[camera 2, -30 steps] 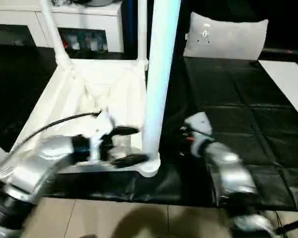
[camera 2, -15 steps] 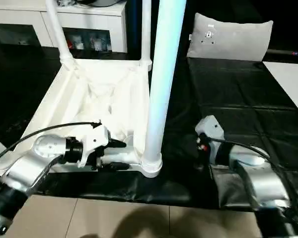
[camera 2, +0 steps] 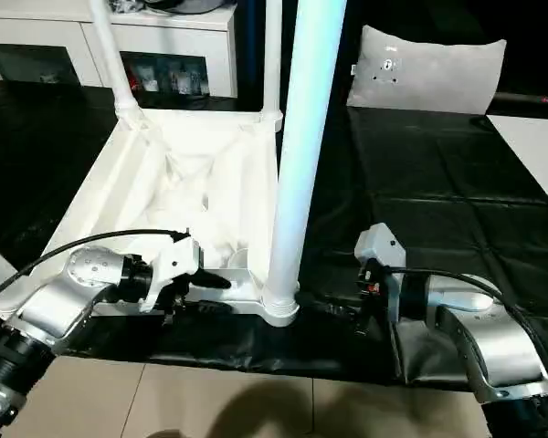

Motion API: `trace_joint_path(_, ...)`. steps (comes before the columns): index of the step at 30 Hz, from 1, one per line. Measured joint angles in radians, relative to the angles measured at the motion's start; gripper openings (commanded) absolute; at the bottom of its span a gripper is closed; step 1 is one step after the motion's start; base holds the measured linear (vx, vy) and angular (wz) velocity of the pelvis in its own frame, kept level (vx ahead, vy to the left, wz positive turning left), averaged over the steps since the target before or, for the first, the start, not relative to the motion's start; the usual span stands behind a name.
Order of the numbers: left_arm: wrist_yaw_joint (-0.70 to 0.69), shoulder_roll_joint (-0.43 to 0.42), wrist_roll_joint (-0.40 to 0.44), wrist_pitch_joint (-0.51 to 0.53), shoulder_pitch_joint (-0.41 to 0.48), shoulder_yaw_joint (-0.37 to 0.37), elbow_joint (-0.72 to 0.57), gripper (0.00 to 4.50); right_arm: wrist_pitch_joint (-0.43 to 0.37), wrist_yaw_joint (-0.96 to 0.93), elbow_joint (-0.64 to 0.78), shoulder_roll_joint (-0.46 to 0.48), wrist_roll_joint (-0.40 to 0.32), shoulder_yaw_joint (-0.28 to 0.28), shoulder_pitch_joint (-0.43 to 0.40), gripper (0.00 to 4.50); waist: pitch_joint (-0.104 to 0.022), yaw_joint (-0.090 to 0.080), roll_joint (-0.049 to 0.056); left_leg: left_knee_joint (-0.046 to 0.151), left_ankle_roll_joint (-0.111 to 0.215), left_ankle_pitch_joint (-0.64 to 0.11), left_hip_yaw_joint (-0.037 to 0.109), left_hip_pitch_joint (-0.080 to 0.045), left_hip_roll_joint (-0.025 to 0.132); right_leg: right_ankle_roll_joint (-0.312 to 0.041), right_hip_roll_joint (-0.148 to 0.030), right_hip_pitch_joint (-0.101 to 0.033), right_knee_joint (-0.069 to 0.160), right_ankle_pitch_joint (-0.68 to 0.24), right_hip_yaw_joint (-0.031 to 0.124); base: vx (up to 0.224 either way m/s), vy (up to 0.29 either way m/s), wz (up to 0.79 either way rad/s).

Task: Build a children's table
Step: Rotate table base, then rotate leg to tighten

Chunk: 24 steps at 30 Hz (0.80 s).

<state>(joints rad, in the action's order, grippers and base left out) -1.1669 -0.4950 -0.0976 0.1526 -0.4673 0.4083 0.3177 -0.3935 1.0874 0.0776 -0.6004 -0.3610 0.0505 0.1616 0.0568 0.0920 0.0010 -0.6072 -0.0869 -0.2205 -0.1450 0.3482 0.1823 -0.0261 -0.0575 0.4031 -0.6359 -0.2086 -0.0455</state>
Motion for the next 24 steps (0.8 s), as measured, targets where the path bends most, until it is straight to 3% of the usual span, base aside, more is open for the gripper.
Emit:
trace_joint_path(8, -0.03, 0.01, -0.004, 0.018, -0.011, -0.002, 0.02, 0.89, -0.06, 0.011, 0.023, 0.002, -0.037, 0.016, 0.003, 4.5, -0.002, 0.0, 0.003, 0.0, 0.0, 0.0, 0.0, 0.0, 0.0, 0.0, 0.0, 0.0, 0.0, 0.0, 0.0, 0.0, 0.0, 0.0)
trace_joint_path(16, -0.048, 0.023, -0.014, -0.002, -0.011, -0.009, 0.046, 0.12, -0.065, 0.012, 0.02, 0.011, -0.039, 0.035, 0.033, 4.5, -0.003, 0.003, 0.005, 0.0, -0.002, 0.001, 0.0, -0.001, 0.0, 0.001, -0.001, -0.001, 0.0, 0.002, 0.0, 0.0, 0.0, 0.0)
trace_joint_path(19, -0.053, 0.026, -0.014, -0.018, -0.01, -0.011, 0.051, 0.02, -0.065, 0.015, 0.015, 0.02, -0.039, 0.038, 0.037, 4.5, -0.003, 0.0, 0.005, 0.0, -0.002, 0.001, 0.0, 0.0, 0.0, 0.001, -0.001, -0.001, 0.001, 0.002, 0.0, 0.0, 0.0, 0.0)
trace_joint_path(24, -0.063, 0.028, -0.014, -0.031, -0.006, -0.018, 0.056, 0.0, -0.065, 0.038, -0.047, 0.052, -0.042, 0.071, 0.073, 4.01, -0.005, -0.003, 0.008, 0.001, -0.002, 0.001, 0.0, 0.0, 0.0, 0.001, -0.001, 0.0, 0.001, 0.002, 0.0, 0.0, 0.0, 0.0)
